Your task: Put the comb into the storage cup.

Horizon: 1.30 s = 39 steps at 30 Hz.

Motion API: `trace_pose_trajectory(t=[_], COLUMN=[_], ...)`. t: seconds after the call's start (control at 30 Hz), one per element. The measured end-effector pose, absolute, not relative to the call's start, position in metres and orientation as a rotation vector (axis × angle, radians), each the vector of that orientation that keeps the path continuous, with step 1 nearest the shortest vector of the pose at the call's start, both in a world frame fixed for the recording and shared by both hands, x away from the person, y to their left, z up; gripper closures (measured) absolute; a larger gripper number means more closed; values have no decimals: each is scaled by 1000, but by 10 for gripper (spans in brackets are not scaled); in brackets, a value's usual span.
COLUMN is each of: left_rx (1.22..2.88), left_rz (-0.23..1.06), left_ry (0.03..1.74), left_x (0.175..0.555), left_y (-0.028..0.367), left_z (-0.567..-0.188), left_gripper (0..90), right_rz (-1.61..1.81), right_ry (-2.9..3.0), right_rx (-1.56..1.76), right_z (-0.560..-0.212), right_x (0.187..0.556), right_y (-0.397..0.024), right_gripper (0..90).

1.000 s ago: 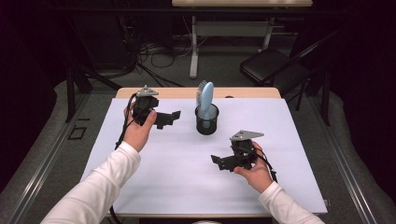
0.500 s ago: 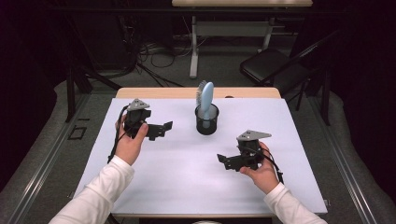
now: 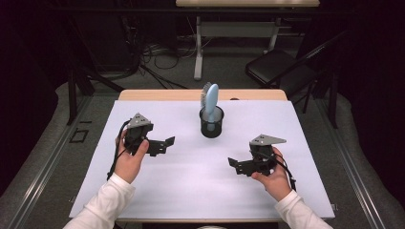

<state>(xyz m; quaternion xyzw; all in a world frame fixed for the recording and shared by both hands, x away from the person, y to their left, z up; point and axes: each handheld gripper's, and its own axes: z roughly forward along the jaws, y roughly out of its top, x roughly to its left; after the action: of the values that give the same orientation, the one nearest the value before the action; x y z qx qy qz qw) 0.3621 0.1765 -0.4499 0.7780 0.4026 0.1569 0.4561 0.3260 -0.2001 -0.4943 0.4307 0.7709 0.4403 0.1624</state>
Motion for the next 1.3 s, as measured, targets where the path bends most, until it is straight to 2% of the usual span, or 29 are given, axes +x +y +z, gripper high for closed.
trace_pose_trajectory(t=[0.43, 1.3], left_rx=[1888, 1879], left_rz=[383, 390], left_ry=[1037, 1011], left_x=[351, 340], left_y=[190, 199], left_z=[-478, -497], left_gripper=[22, 22], right_rz=[1244, 1247], right_ry=[2187, 2153], right_rx=[1247, 1273], right_z=[-499, -506], right_x=[321, 320], right_y=[-208, -216], right_gripper=[0, 0])
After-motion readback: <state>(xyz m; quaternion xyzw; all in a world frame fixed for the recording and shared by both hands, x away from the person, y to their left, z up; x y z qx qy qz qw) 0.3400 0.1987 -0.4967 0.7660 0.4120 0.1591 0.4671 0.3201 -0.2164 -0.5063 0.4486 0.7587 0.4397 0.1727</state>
